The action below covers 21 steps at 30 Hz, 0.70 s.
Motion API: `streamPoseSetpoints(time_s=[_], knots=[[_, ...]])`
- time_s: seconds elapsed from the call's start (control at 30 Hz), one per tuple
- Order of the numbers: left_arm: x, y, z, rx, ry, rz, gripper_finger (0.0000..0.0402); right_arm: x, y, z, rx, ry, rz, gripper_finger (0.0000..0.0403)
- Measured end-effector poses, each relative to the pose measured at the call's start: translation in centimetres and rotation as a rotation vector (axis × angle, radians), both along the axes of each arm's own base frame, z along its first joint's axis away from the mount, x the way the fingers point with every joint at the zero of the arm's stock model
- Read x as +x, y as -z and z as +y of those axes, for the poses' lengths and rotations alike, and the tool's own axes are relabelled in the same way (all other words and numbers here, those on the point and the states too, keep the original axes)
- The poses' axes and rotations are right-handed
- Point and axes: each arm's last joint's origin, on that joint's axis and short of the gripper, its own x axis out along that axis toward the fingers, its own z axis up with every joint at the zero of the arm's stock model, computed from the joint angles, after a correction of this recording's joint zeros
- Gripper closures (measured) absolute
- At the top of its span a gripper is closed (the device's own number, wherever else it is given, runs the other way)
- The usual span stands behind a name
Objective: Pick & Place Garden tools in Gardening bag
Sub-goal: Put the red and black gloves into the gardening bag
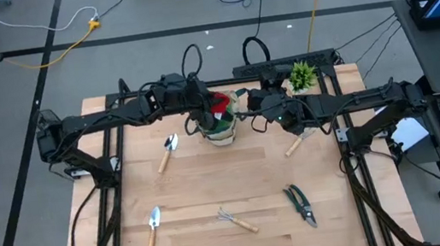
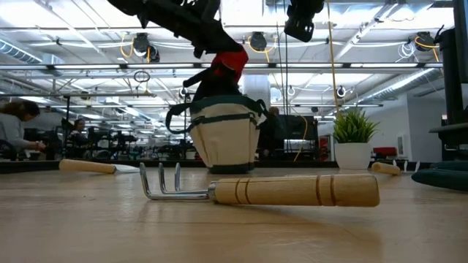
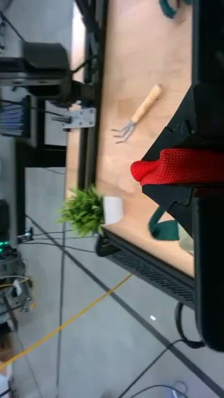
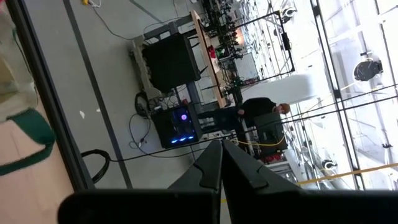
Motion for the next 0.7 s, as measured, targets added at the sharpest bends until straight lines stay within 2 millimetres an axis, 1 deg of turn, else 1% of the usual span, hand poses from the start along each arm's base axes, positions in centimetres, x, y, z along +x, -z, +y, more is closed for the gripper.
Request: streamPoseSetpoints(time_s=[0.17, 0.37, 0.43, 0.5, 0.7], knots=[[0.1, 0.0, -0.3, -0.006, 0.041, 0.003, 0.0373, 0.0, 0.0, 0.0, 0.0, 0.0, -0.001, 0.0403], [0.1, 1.0, 0.0, -0.049, 0.037, 0.06, 0.0373, 0.0, 0.0, 0.0, 0.0, 0.0, -0.001, 0.0403], [0.2, 0.8, 0.0, -0.049, 0.042, 0.031, 0.0373, 0.0, 0.0, 0.0, 0.0, 0.0, -0.002, 0.0403], [0.4, 0.7, 0.2, -0.057, 0.035, 0.009, 0.0373, 0.0, 0.0, 0.0, 0.0, 0.0, -0.002, 0.0403], [0.8, 1.7, 1.0, -0.122, 0.025, 0.021, 0.0373, 0.0, 0.0, 0.0, 0.0, 0.0, -0.002, 0.0403]])
